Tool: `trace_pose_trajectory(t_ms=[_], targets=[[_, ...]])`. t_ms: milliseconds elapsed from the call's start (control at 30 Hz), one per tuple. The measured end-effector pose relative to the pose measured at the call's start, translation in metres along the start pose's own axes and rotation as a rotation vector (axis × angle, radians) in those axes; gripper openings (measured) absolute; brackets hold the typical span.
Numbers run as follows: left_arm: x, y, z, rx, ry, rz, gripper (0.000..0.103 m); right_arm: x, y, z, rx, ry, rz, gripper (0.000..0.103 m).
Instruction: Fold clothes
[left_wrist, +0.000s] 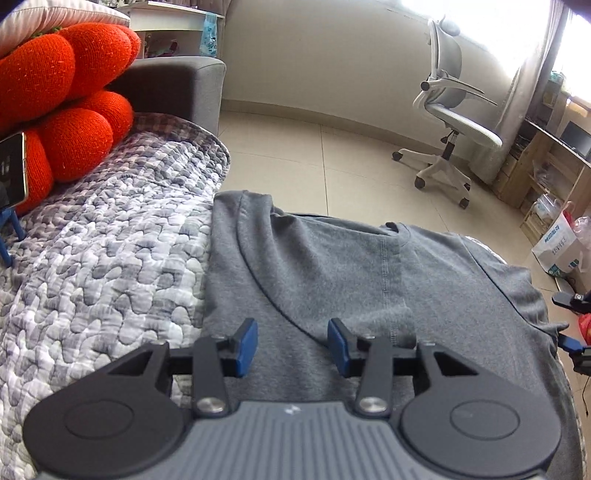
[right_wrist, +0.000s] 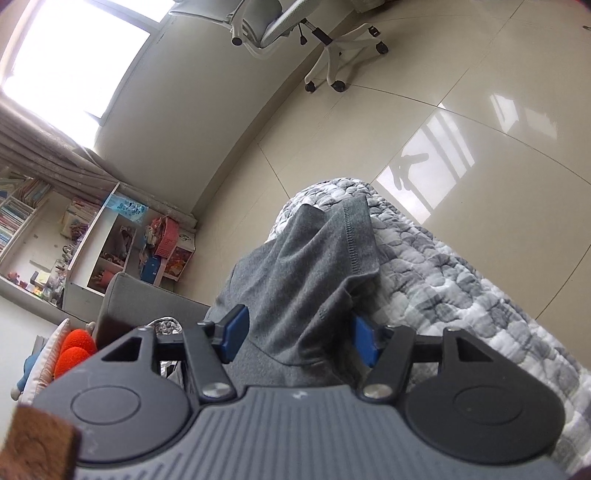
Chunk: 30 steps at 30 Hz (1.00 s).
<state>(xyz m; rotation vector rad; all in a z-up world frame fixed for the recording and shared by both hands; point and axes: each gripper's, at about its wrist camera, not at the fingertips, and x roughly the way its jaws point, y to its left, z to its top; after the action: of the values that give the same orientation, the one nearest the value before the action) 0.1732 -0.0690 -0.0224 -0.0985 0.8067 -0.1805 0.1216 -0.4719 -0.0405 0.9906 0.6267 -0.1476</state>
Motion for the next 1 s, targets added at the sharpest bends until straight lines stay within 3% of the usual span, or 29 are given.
trace_pose_trajectory(t_ms=[100,167,233,267,433,600,667,767,900,1000], targets=[[0.008,-0.001,-0.003,0.017,0.02,0.008,0.045,-0.001,0.008,-0.004,-0.038,-0.04,-0.022,0.063],[0.01,-0.002,-0.003,0.022,0.022,0.008,0.045,-0.002,0.014,-0.007,-0.063,-0.067,-0.036,0.055],[0.008,0.001,0.0,-0.008,0.026,-0.013,0.045,-0.003,0.019,-0.009,-0.088,-0.094,-0.05,0.018],[0.008,0.003,0.001,-0.022,0.028,-0.023,0.045,-0.003,0.022,-0.01,-0.1,-0.108,-0.058,0.015],[0.009,0.01,0.004,-0.058,0.035,-0.033,0.045,-0.008,0.047,-0.022,-0.235,-0.192,-0.091,0.012],[0.005,0.019,0.009,-0.106,0.032,-0.052,0.045,-0.002,0.106,-0.068,-0.637,-0.295,-0.113,0.012],[0.004,0.025,0.011,-0.125,0.03,-0.051,0.045,0.014,0.13,-0.101,-0.861,-0.265,-0.109,0.012],[0.002,0.034,0.013,-0.144,0.026,-0.047,0.045,0.047,0.144,-0.154,-1.124,-0.107,-0.117,0.012],[0.001,0.038,0.014,-0.139,0.021,-0.051,0.045,0.06,0.141,-0.178,-1.197,0.046,-0.092,0.015],[0.0,0.036,0.014,-0.133,0.018,-0.07,0.045,0.051,0.145,-0.176,-1.182,0.068,-0.07,0.015]])
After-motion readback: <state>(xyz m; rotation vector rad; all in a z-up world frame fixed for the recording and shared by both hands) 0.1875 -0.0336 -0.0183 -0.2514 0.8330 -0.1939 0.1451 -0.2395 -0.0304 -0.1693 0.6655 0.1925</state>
